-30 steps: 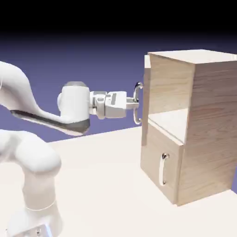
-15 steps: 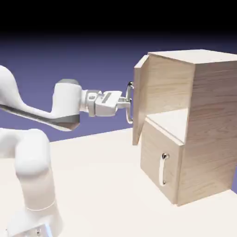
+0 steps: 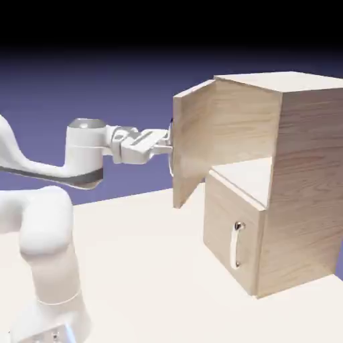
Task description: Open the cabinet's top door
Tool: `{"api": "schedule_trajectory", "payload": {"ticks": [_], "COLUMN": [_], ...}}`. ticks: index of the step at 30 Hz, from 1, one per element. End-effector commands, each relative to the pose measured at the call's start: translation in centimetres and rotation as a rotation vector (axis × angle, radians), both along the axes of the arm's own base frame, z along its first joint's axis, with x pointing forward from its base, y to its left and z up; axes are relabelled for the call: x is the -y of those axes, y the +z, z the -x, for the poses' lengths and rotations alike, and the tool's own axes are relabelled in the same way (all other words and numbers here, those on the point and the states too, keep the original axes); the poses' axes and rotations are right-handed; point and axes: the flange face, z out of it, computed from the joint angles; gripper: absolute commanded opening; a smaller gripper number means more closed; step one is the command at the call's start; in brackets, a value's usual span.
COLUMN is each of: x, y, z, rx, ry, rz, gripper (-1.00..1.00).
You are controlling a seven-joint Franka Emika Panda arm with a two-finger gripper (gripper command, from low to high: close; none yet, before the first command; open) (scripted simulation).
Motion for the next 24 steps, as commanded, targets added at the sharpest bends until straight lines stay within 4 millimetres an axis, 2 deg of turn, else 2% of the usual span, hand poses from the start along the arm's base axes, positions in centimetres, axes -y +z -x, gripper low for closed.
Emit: {"api": "schedule_trajectory", "payload": {"ticks": [1,12,24], "x": [-0.6,-9.1,-18.3], "y": [0.0,0.0,0.0], "z": [0.2,0.9,-1.3], "rx": [0.000,0.000,0.000], "ry": [-0.024,-0.325,-0.658], "rz": [0.000,0.000,0.000], "gripper": [-1.00,-1.00,-1.00]}}
